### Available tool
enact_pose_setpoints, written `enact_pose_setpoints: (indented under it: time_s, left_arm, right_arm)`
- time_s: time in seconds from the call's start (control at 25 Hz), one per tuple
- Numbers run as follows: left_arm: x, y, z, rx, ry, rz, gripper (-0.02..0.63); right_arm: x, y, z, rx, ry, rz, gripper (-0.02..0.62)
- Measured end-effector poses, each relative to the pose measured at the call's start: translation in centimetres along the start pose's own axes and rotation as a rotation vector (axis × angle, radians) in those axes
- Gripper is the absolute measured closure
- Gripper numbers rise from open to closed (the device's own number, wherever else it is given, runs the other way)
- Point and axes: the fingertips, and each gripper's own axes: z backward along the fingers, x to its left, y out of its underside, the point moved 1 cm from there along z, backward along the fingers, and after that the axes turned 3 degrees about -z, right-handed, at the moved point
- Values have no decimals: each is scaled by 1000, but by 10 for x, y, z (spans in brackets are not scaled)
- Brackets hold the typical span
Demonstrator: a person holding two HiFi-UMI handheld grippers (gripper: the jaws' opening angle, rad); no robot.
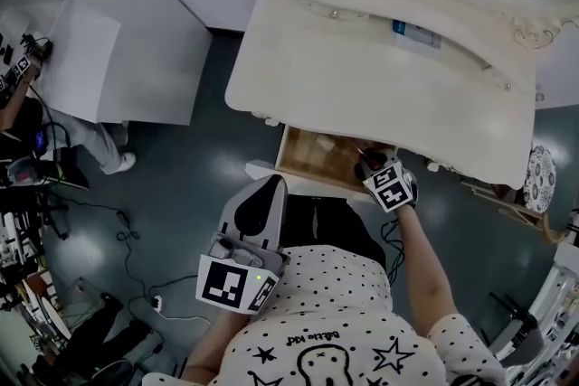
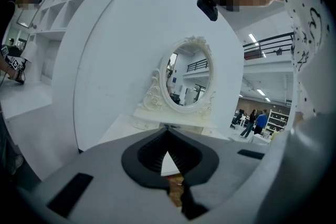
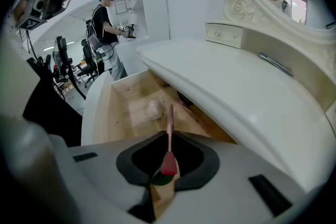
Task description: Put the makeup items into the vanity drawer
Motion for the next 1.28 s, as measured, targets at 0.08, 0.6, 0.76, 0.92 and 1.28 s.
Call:
enact_pose_setpoints:
  time_s: [0.08,0.6,0.76,0.92,1.28]
  left_arm:
    - [2,0,-1,1,-3,2,611]
    - [3,0,-10,4,-2,10,611]
    - [2,0,-8,4,-2,8,611]
    - [3,-1,-8,3,3,9,611]
    - [2,-2,-6,2,9,7,611]
  right_arm:
    - [-1,0,-4,12,-2,11,546]
    - [-2,1,-9,69,-5,57,545]
    - [2,1,-8,80,-8,74,532]
    - [4,1,-9,77,-15,67,499]
    - [-1,-2,-1,42,22,35,499]
